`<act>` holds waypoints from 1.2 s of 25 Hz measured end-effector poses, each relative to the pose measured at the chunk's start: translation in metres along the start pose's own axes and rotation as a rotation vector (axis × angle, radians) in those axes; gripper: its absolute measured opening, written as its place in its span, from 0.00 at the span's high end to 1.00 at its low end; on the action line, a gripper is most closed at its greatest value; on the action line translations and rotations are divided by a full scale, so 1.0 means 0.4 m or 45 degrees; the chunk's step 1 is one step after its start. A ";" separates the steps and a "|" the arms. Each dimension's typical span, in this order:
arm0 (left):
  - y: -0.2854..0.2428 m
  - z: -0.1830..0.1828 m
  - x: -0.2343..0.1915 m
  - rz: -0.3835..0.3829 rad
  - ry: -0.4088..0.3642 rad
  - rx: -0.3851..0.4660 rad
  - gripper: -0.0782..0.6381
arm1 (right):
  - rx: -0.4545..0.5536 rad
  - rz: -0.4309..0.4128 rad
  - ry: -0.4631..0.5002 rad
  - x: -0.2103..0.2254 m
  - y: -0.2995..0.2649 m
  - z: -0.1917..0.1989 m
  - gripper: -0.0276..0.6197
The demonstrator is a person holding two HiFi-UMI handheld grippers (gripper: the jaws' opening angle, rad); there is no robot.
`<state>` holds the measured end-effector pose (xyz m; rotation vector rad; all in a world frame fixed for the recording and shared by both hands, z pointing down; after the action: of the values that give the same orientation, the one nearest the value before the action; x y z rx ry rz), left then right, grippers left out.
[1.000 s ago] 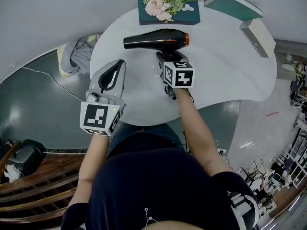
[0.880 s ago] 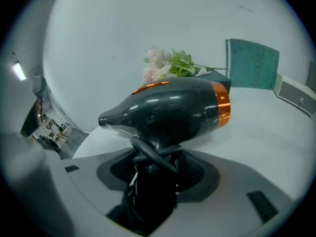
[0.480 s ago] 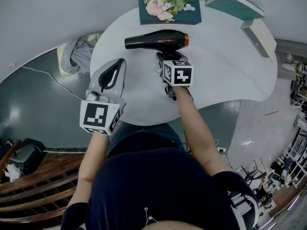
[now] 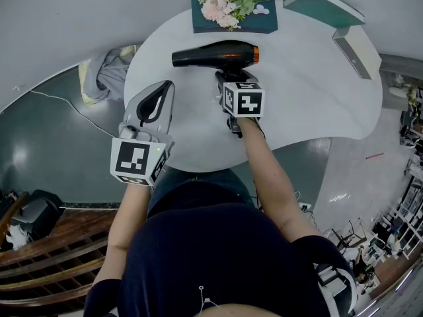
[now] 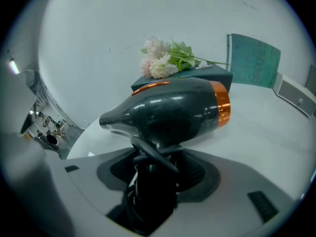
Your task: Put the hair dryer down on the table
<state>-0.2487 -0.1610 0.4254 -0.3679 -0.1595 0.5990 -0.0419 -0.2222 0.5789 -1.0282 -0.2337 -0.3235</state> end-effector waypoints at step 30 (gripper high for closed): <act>0.099 -0.056 0.127 0.020 -0.083 0.135 0.88 | 0.362 0.187 0.213 -0.065 0.335 -0.030 0.78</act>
<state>-0.2221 -0.1080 0.3916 -0.2471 -0.1868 0.6330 -0.0158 -0.1648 0.4571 -0.7282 -0.0504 -0.2332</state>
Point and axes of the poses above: the fingertips, and each gripper's own axes: y backward along the fingers, x to its right, z out of its underside, the point moved 8 cm from there along y, backward along the fingers, and after that the axes turned 12 degrees about -y, right-handed, at the moved point
